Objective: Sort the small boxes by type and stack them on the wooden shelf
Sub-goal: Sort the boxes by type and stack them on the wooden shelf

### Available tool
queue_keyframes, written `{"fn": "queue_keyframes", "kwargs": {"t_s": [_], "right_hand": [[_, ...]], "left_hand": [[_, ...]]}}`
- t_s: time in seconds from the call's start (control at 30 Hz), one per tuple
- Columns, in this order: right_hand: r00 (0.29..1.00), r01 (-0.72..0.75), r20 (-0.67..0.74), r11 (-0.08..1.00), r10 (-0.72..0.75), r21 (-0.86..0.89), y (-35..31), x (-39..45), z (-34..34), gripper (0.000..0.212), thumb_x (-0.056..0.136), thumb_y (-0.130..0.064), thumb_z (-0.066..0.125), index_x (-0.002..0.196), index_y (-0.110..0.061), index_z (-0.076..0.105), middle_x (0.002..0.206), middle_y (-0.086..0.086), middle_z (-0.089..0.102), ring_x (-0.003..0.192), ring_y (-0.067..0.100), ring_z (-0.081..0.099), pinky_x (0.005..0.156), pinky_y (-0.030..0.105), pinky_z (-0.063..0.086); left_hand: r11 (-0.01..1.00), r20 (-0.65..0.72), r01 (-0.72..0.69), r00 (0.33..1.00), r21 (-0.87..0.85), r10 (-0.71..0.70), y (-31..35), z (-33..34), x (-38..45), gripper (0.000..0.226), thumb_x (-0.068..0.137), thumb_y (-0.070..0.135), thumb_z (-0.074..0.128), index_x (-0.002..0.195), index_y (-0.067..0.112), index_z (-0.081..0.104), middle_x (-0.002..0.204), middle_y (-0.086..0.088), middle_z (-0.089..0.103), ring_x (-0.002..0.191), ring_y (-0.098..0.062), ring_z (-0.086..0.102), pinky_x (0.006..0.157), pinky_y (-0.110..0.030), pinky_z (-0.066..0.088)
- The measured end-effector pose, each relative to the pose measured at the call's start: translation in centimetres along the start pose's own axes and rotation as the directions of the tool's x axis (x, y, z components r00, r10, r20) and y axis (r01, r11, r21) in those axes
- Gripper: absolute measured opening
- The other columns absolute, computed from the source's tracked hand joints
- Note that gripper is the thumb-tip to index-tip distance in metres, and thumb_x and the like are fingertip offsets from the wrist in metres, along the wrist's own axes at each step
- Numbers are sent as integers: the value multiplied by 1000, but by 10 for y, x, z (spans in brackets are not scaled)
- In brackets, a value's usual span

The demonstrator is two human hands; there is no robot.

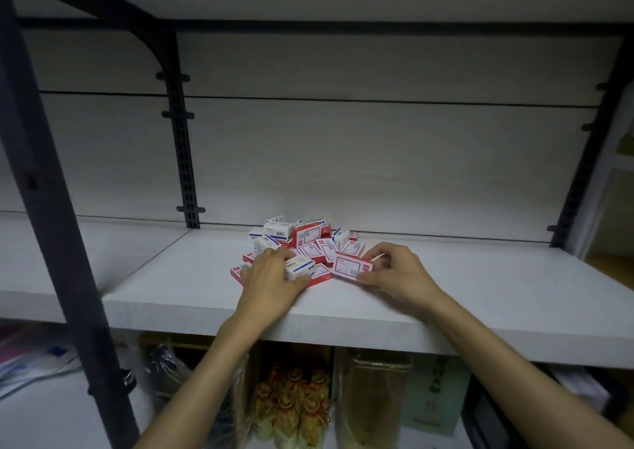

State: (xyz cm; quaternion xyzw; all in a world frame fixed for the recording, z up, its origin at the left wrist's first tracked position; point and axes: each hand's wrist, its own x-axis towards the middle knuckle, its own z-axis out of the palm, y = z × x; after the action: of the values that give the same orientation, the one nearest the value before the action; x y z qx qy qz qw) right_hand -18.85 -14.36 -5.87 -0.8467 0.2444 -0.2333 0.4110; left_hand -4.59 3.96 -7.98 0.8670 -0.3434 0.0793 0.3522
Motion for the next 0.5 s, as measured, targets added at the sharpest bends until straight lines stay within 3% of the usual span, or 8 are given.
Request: {"fn": "queue_keyframes", "kwargs": {"t_s": [0.1,0.17,0.3,0.4,0.5], "right_hand": [[997,-59,-21,915,74,398,-5,-14,-10,27,81,2,78,106,1,67,83,17,75,69,34,74,75,46,64],[995,-39,-56,852,80,522,-6,-26,-20,22,86,6,71,106,11,65,83,21,72,66,31,69,70,38,63],[989,-24,-101,799,105,600,-1,-52,-42,7,94,1,62,100,4,63,94,23,72,70,27,73,68,28,62],[981,-12,-151,822,119,570,13,-73,-64,6,95,1,61,101,1,58,95,27,71,67,28,75,60,28,62],[972,-16,-191,845,139,534,30,-102,-94,11,96,1,61,106,5,58,100,30,72,68,30,75,63,30,63]], "left_hand": [[976,-2,-152,988,-153,153,5,-5,-5,50,79,44,80,123,29,62,121,10,64,108,-6,59,93,-38,54],[935,18,-218,972,-281,233,14,-8,-8,48,77,39,83,120,33,63,118,13,65,104,-3,61,83,-24,55],[861,46,-289,940,-419,338,42,0,-9,50,79,32,83,126,34,66,121,12,67,100,-3,64,71,-8,49],[818,46,-331,917,-471,397,66,15,-17,49,81,36,81,127,36,65,119,14,67,87,-1,64,69,-11,48],[803,84,-323,905,-500,416,96,35,-32,48,83,34,79,129,35,62,117,17,62,87,-2,62,68,-15,52]]}}
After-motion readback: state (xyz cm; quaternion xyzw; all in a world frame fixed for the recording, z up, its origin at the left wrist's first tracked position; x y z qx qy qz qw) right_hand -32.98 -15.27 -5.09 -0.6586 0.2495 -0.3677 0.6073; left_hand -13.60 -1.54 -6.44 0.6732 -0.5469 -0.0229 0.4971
